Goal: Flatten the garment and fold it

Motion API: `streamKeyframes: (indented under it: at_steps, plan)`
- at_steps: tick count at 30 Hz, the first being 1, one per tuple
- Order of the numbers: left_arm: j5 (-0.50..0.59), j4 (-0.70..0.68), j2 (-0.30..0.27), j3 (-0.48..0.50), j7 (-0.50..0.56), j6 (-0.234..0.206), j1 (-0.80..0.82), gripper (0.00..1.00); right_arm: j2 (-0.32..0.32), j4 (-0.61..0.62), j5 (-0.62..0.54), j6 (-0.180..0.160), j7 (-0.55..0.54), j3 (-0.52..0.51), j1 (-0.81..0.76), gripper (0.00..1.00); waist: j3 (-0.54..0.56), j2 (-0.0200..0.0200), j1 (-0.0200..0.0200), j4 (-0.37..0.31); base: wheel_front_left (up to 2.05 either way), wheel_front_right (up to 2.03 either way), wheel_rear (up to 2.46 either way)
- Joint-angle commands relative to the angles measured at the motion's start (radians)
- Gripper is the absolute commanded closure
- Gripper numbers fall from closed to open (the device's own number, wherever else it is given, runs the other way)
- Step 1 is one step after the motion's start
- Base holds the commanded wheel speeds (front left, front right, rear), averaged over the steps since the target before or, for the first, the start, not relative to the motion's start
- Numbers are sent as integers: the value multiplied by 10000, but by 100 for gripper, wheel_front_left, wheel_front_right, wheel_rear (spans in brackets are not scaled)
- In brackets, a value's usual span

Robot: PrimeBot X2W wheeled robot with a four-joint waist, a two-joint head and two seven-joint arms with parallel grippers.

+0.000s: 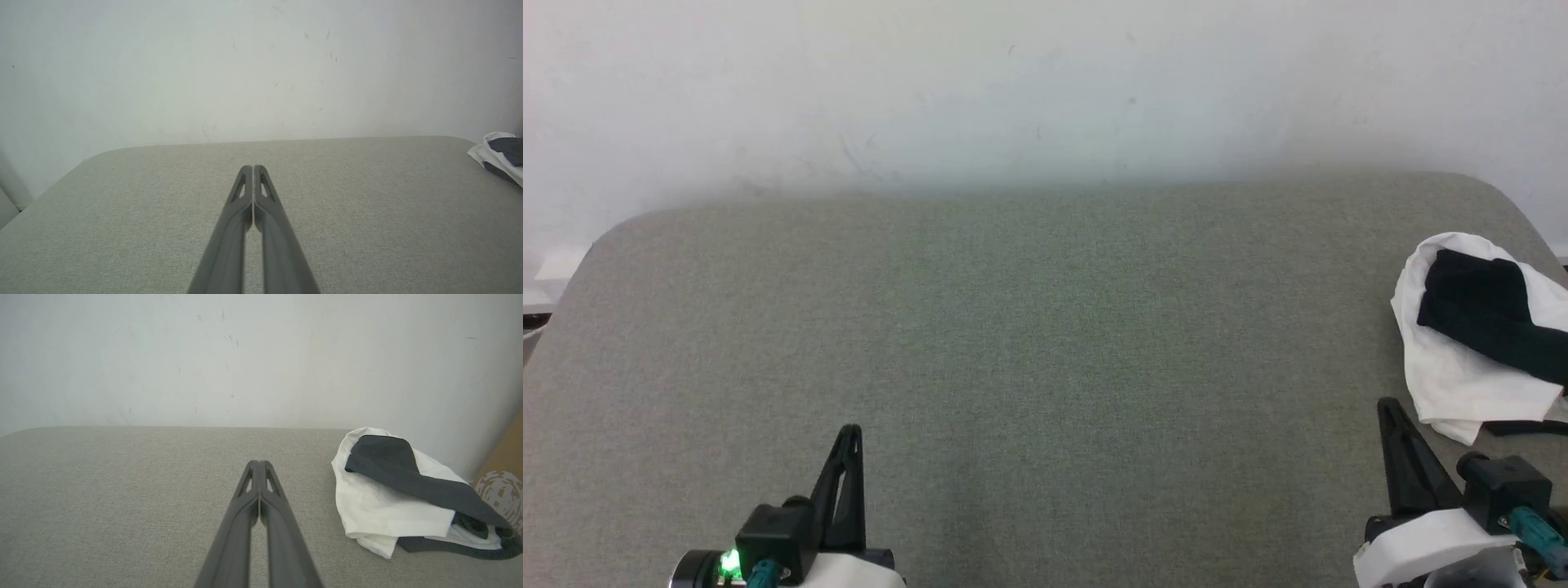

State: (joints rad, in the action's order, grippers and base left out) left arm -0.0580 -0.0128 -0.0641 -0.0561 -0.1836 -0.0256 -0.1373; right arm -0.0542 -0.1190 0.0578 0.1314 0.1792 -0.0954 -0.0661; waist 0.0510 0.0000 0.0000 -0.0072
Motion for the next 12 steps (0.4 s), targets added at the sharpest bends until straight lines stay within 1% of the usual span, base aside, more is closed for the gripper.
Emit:
streamKeyframes:
  at_steps: [1, 12]
  plan:
    - [97, 23, 39, 58, 80, 66, 161, 100, 14, 61, -89, -2, -33, 24, 130, 100, -4, 0, 0, 1, 0, 0, 0]
    - [159, 36, 52, 123, 305, 90, 317, 100, 17, 206, -151, -3, -258, 143, 198, 100, -68, 0, 0, 10, 0, 0, 0]
